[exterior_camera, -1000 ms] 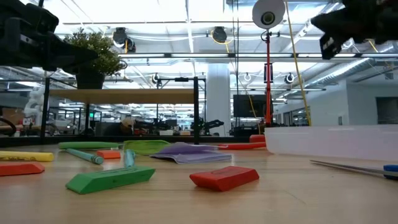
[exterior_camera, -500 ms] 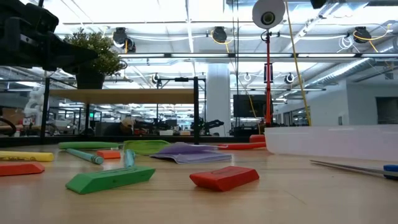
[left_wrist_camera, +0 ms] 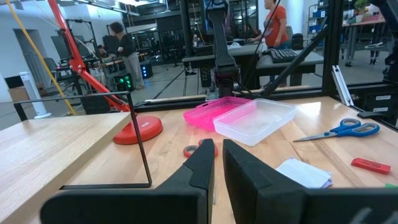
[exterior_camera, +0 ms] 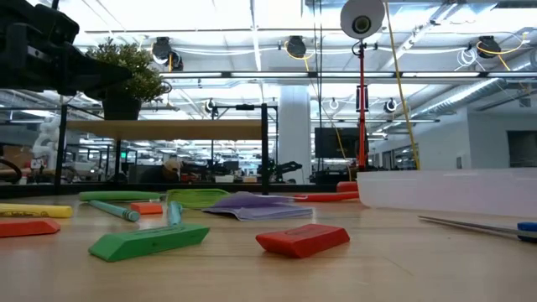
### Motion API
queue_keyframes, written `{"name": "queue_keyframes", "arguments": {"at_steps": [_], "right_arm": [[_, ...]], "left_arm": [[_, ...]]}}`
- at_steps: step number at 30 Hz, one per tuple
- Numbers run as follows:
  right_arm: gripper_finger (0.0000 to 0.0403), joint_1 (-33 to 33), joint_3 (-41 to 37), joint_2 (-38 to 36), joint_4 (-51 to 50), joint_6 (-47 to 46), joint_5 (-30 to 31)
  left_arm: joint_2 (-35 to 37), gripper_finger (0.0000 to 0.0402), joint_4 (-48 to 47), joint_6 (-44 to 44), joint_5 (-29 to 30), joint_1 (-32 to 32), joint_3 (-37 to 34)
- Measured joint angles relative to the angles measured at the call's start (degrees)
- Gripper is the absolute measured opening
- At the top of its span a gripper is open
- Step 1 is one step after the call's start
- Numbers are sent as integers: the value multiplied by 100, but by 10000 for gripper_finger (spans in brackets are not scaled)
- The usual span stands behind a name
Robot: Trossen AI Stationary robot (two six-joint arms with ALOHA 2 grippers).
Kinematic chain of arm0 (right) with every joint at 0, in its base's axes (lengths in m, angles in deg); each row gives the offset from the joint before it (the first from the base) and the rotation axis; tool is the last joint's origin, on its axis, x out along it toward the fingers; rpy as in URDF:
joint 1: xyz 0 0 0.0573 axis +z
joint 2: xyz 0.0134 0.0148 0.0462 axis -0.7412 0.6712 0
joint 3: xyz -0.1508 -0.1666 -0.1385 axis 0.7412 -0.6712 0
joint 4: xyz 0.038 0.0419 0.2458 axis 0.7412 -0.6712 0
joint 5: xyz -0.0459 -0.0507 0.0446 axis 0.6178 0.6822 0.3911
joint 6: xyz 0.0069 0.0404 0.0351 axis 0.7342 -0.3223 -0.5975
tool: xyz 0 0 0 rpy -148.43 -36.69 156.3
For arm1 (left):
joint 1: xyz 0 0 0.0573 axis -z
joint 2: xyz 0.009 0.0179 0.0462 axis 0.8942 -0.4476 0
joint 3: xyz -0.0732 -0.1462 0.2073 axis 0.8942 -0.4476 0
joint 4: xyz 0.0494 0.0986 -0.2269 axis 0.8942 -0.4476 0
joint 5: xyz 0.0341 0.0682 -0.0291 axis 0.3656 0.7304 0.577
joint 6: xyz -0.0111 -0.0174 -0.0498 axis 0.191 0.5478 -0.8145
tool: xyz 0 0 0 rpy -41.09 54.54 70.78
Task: Pack school essentials
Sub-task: Put the red scissors into the pink supply box
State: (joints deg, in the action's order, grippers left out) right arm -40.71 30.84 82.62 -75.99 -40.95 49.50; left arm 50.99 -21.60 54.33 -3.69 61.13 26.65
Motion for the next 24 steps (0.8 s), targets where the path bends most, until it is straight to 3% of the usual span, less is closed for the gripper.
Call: {"name": "queue_keyframes", "arguments": {"at_steps": [5, 13, 24], "right_arm": [[0, 139, -386, 45, 491, 38, 16], [0, 479, -1643, 26, 1919, -20, 21], [0, 723, -2423, 27, 2183, -110, 320]], "left_arm": [[2, 37, 7, 0, 0, 0, 0], [0, 37, 7, 0, 0, 1, 0], [-2, 37, 240, -588, -258, 24, 123]]}}
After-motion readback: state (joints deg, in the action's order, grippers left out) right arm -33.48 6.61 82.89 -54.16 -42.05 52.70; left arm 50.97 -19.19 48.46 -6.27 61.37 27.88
